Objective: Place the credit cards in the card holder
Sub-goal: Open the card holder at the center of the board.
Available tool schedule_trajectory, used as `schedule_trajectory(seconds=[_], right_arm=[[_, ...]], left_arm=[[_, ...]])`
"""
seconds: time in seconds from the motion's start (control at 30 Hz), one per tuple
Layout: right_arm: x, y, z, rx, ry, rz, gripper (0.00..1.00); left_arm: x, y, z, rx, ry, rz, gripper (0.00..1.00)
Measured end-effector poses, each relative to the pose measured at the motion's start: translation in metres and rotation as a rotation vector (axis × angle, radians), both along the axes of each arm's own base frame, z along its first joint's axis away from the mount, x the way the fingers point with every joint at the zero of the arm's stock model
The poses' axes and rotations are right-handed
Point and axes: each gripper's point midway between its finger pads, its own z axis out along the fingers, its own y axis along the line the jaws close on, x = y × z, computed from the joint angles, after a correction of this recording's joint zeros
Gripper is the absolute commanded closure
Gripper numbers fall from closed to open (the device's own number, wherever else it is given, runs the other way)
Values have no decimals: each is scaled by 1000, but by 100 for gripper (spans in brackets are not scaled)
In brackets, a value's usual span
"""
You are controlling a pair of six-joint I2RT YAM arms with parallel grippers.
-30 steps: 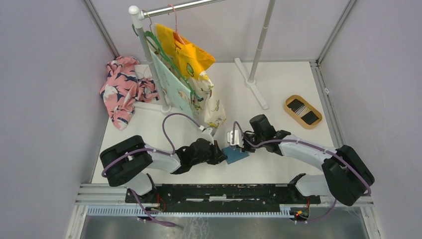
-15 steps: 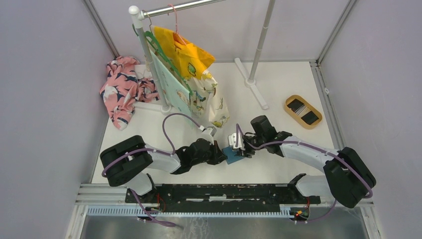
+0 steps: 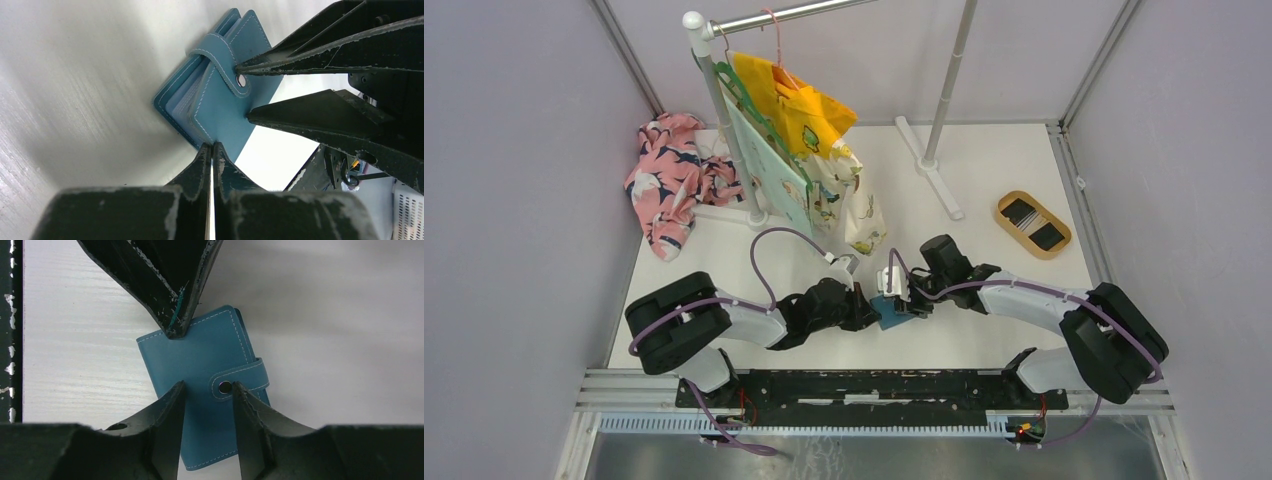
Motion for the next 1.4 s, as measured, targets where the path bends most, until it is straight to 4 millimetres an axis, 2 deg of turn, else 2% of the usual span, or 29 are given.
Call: schedule_trajectory(seconds=[0.2,0.37,0.47,0.83,1.0,1.13,1.2,1.3,1.4], right_arm=[[6,2,1,6,1,-45,72],[15,4,2,9,-16,-89,93],[21,6,4,13,-37,-113,100],[30,-1,9,26,-56,-206,100],[61,-20,20,38,-126,-334,100],[69,-27,26,65,-122,-373,100],[65,-23,30,100,-96,-346,100],[54,-16,39,163,-50,-285,100],[50,-14,51,227,-24,-255,100]], left_arm=[[-1,-3,-1,-11,3,-13,98],[-1,-7,-1,-27,1,-23,98],[-1,-9,-1,-36,-3,-26,98],[3,-9,1,-44,-15,-14,98],[-2,-9,-1,-41,-3,-33,98],[-5,-10,-1,-43,3,-45,98],[-5,-9,-1,-40,2,-47,96],[-6,-5,3,-14,-33,-70,77],[-5,-1,14,16,-97,-106,64]])
